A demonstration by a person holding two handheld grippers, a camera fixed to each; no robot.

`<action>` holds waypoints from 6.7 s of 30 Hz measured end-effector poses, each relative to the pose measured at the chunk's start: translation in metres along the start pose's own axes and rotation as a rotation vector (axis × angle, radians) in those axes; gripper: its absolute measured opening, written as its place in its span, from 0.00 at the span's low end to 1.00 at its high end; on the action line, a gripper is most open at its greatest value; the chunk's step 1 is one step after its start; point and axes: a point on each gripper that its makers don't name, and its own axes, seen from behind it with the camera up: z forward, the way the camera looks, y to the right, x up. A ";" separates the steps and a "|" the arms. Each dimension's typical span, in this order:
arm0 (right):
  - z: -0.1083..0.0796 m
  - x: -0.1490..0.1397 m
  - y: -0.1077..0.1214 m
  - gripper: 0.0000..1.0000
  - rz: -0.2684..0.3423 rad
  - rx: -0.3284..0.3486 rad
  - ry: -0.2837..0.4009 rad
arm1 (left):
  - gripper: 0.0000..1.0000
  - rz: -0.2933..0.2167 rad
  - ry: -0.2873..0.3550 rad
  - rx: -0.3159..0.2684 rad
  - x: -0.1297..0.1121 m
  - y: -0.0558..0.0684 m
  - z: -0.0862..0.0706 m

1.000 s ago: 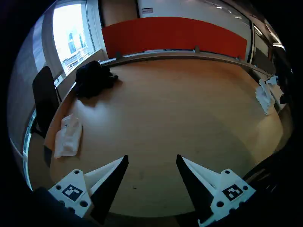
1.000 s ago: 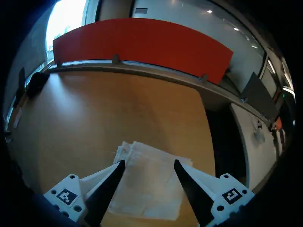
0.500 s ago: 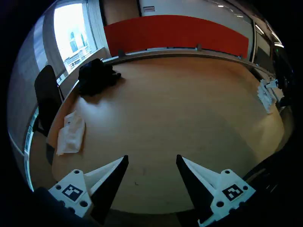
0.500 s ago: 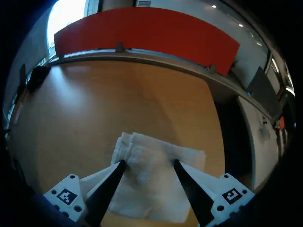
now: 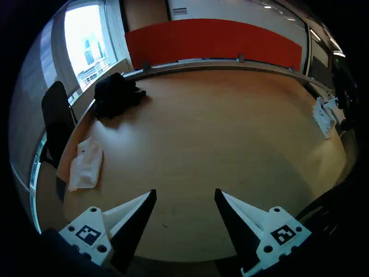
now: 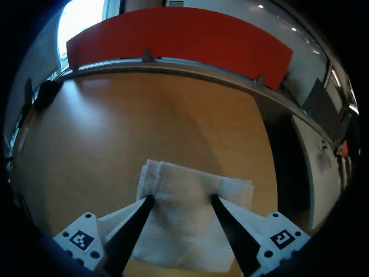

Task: Fold towel

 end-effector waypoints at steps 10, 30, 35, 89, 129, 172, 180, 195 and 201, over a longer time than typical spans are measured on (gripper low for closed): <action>-0.015 0.014 -0.004 1.00 0.015 0.003 0.056 | 0.94 -0.001 0.014 -0.004 0.008 -0.001 0.002; -0.063 0.049 0.002 1.00 0.227 -0.052 0.304 | 0.94 -0.048 0.046 -0.018 0.017 0.002 0.004; -0.072 0.052 0.002 1.00 0.245 -0.080 0.363 | 0.94 -0.051 0.049 -0.018 0.018 0.001 0.003; -0.158 0.153 -0.095 1.00 0.170 -0.141 0.805 | 0.94 -0.120 0.357 -0.027 0.137 -0.026 0.016; -0.162 0.195 -0.209 1.00 0.196 -0.036 0.847 | 0.94 -0.123 0.723 -0.012 0.269 -0.067 -0.006; -0.111 0.157 -0.264 1.00 0.107 -0.036 0.873 | 0.94 -0.138 0.848 -0.010 0.171 -0.053 0.099; -0.108 0.150 -0.261 1.00 0.103 -0.033 0.879 | 0.94 -0.157 0.858 -0.007 0.165 -0.049 0.109; -0.110 0.147 -0.262 1.00 0.090 -0.031 0.882 | 0.93 -0.172 0.859 -0.006 0.162 -0.041 0.116; -0.109 0.145 -0.258 1.00 0.094 -0.037 0.877 | 0.93 -0.180 0.858 -0.006 0.160 -0.038 0.118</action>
